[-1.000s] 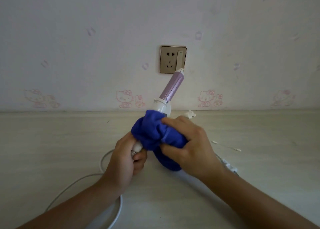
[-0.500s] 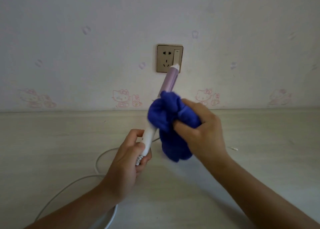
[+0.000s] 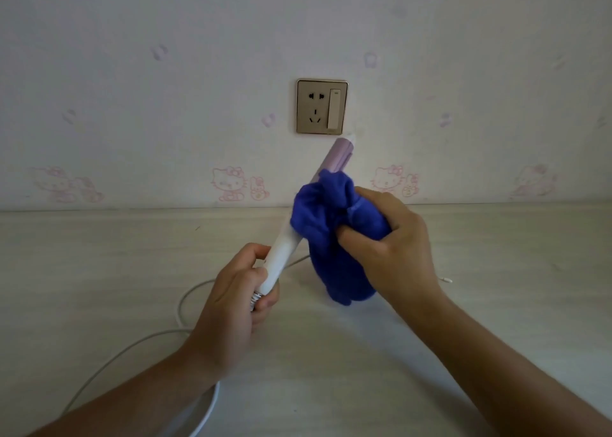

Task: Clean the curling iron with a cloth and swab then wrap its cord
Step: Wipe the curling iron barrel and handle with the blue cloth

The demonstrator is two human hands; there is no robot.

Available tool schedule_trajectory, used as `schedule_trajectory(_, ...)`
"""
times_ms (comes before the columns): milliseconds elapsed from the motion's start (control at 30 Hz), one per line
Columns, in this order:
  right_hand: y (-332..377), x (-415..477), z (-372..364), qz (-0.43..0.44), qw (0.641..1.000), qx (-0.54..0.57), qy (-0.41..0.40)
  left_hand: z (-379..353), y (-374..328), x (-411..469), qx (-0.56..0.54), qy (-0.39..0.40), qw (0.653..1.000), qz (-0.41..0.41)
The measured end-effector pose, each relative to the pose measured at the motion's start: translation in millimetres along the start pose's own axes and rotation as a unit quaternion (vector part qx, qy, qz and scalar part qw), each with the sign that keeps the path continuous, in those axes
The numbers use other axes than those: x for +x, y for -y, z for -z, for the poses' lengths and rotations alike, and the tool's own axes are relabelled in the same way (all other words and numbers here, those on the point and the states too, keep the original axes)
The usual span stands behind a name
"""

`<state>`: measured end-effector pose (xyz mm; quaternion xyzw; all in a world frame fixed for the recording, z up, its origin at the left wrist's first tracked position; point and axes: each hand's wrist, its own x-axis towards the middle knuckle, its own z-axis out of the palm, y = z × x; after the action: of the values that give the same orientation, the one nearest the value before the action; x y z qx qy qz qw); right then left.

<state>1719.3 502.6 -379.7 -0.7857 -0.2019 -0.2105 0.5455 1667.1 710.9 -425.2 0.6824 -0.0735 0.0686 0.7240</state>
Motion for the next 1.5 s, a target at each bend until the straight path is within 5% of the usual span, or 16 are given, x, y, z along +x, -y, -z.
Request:
schedule_trajectory(233,1.3,-18.6,-23.4,0.077,0.982,-0.061,0.160,-6.8,-6.9,6.0,-0.044,-0.098,0.994,0.025)
schedule_trajectory(433,-2.4,-4.0,-5.5,0.018,0.999,-0.045,0.023,-7.4,-12.0,3.1,0.003,-0.047,0.999,0.003)
schedule_trajectory(700,6.0,6.0,8.3,0.001,0.998,0.023,-0.050,-19.0,-28.2,-2.0,-0.070,0.015,0.996,0.053)
schedule_trajectory(967,11.4,-20.6,-23.9,0.073,0.985,-0.076,0.133,-16.5,-29.6,5.0,-0.213,-0.038,0.966,0.142)
schedule_trajectory(1200,3.6,-7.1,-4.8,0.039,0.998,-0.040,-0.016,-20.6,-37.5,5.0,-0.214,0.057,0.964,0.146)
schedule_trajectory(1400,3.3,-14.7,-16.4,0.076,0.989,-0.043,0.116,-12.9,-36.5,2.6,-0.204,0.033,0.972,0.112)
schedule_trajectory(1500,2.6,-8.2,-8.3,0.065,0.994,-0.040,0.072,-9.2,-35.4,1.6,-0.213,0.075,0.968,0.111)
